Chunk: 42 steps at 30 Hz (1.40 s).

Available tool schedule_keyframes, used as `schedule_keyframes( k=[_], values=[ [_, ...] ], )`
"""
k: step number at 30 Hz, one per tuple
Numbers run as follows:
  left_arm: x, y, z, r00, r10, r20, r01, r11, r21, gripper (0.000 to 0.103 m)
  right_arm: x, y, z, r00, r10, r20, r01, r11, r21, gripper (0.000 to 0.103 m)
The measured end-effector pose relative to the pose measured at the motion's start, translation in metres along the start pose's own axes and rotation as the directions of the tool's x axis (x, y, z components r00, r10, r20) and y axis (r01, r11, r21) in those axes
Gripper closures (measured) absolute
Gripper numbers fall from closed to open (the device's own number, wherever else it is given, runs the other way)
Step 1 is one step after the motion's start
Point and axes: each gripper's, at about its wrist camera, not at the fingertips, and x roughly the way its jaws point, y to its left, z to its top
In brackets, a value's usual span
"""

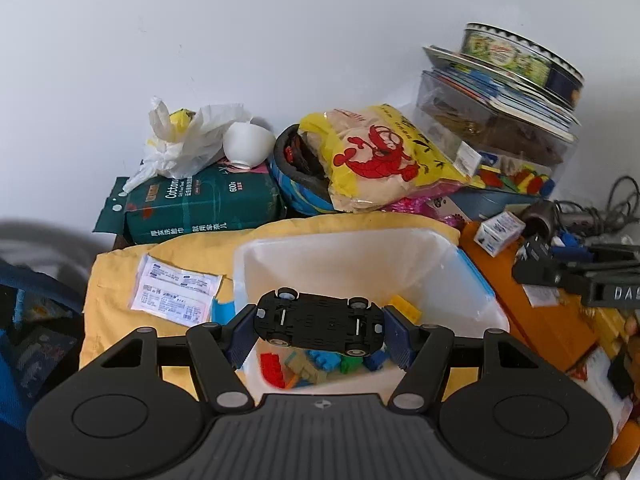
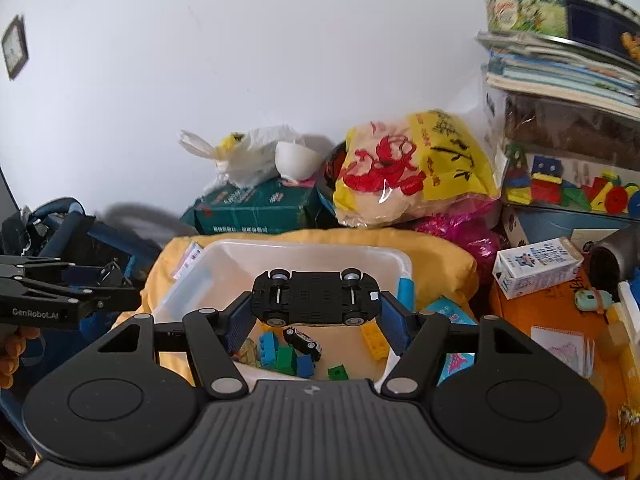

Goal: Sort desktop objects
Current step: 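Carry both black cars over the bin and open both tools to drop them, then move both open tools back to the remaining cars on the blanket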

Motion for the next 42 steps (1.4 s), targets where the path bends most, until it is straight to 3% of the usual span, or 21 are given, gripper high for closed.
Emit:
schedule_keyframes(
  k=[6, 12, 18, 21, 26, 30, 34, 39, 42],
  values=[
    [0.028, 0.001, 0.03, 0.997, 0.008, -0.078, -0.006, 1.0, 0.019, 0.035, 0.035, -0.004, 0.02, 0.992, -0.005, -0.129, 0.005, 1.0, 0.0, 0.034],
    [0.057, 0.003, 0.042, 0.984, 0.025, -0.177, -0.022, 1.0, 0.019, 0.035, 0.075, -0.005, 0.028, 0.959, -0.023, -0.283, 0.024, 1.0, 0.0, 0.034],
    [0.068, -0.001, 0.041, 0.977, 0.041, -0.21, -0.032, 0.998, 0.049, 0.034, 0.094, -0.006, 0.027, 0.942, -0.057, -0.33, 0.055, 0.998, -0.016, 0.034],
    [0.071, -0.003, 0.038, 0.973, 0.055, -0.222, -0.038, 0.996, 0.079, 0.028, 0.098, -0.006, 0.027, 0.94, -0.07, -0.334, 0.069, 0.998, -0.014, 0.019],
    [0.062, 0.003, 0.028, 0.975, 0.068, -0.21, -0.053, 0.996, 0.076, 0.028, 0.096, -0.008, 0.023, 0.943, -0.066, -0.327, 0.066, 0.998, -0.012, 0.017],
    [0.031, 0.003, -0.008, 0.993, 0.053, -0.105, -0.041, 0.993, 0.115, 0.028, 0.071, -0.004, 0.006, 0.967, -0.035, -0.252, 0.03, 0.999, -0.022, 0.017],
    [0.005, 0.002, -0.079, 0.998, 0.017, -0.064, -0.007, 0.988, 0.152, 0.028, 0.034, 0.016, -0.055, 0.979, 0.032, -0.199, -0.057, 0.991, -0.123, 0.013],
    [-0.004, 0.009, -0.171, 0.991, 0.017, -0.133, -0.009, 0.998, 0.058, 0.028, 0.018, 0.041, -0.164, 0.951, 0.121, -0.286, -0.17, 0.974, -0.151, 0.016],
    [-0.007, 0.012, -0.208, 0.984, 0.031, -0.176, -0.028, 0.999, 0.019, 0.028, 0.021, 0.06, -0.213, 0.922, 0.152, -0.356, -0.229, 0.956, -0.185, 0.028]
  ],
)
